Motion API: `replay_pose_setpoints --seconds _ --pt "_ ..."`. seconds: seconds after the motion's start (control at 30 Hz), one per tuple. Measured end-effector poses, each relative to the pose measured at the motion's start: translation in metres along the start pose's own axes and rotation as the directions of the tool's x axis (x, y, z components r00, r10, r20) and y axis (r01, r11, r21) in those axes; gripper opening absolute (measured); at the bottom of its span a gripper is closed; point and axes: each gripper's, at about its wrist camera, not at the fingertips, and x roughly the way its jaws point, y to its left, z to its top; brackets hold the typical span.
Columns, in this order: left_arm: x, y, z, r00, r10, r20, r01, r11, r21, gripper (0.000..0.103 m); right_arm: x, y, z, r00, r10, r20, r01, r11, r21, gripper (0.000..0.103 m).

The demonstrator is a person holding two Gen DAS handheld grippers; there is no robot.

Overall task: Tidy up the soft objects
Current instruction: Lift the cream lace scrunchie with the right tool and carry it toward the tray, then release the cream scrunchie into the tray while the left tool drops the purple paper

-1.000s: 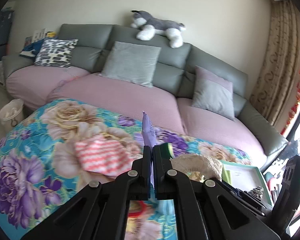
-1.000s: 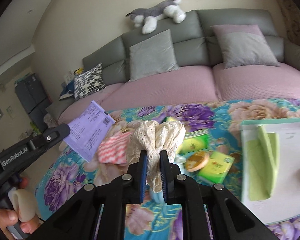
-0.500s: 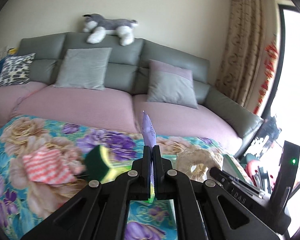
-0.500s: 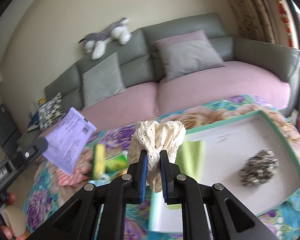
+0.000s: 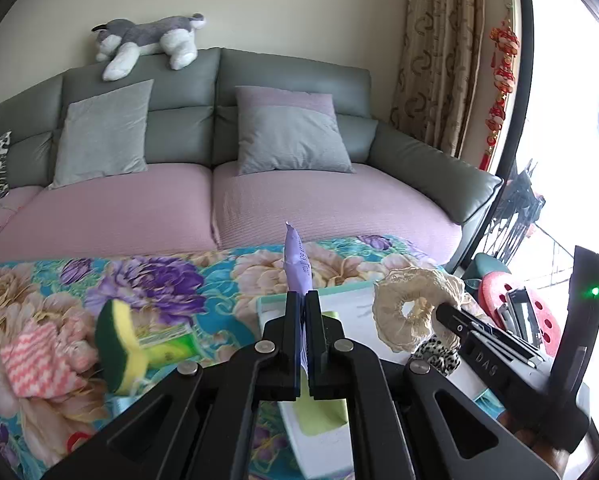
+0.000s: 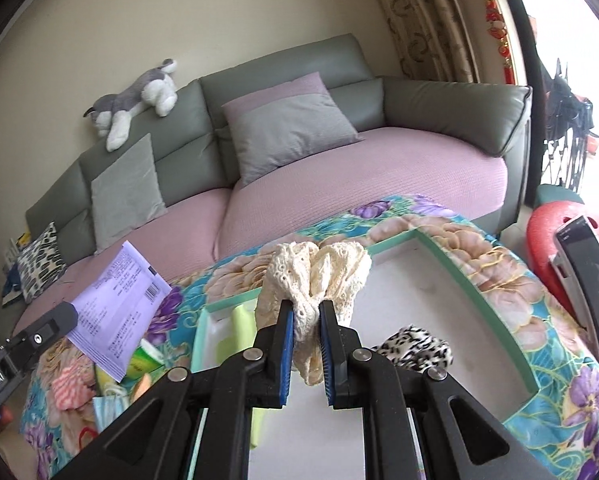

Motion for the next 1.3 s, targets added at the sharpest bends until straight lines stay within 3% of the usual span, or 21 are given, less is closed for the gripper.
replay_pose_setpoints --seconds 0.17,0.63,1.13,1.3 --pt "0.018 -0.015 0.005 1.000 -0.027 0.001 0.027 0.999 0.019 0.002 0.006 -0.011 -0.001 0.999 -0.048 0.010 0.048 0.999 0.016 0.013" --pt "0.063 -0.029 0.001 0.998 -0.059 -0.012 0.060 0.997 0.038 0.002 0.031 -0.023 -0.004 0.998 -0.070 -0.006 0.070 0.995 0.065 0.013" --pt "0.101 -0.023 -0.020 0.993 -0.058 -0.101 0.057 0.998 -0.010 0.002 0.032 -0.024 -0.003 0.995 -0.099 -0.021 0.100 0.994 0.054 0.013" --pt "0.118 -0.014 -0.032 0.986 -0.040 -0.161 0.034 0.998 -0.044 0.002 0.040 -0.025 -0.005 0.993 -0.101 -0.053 0.104 0.993 0.055 0.013"
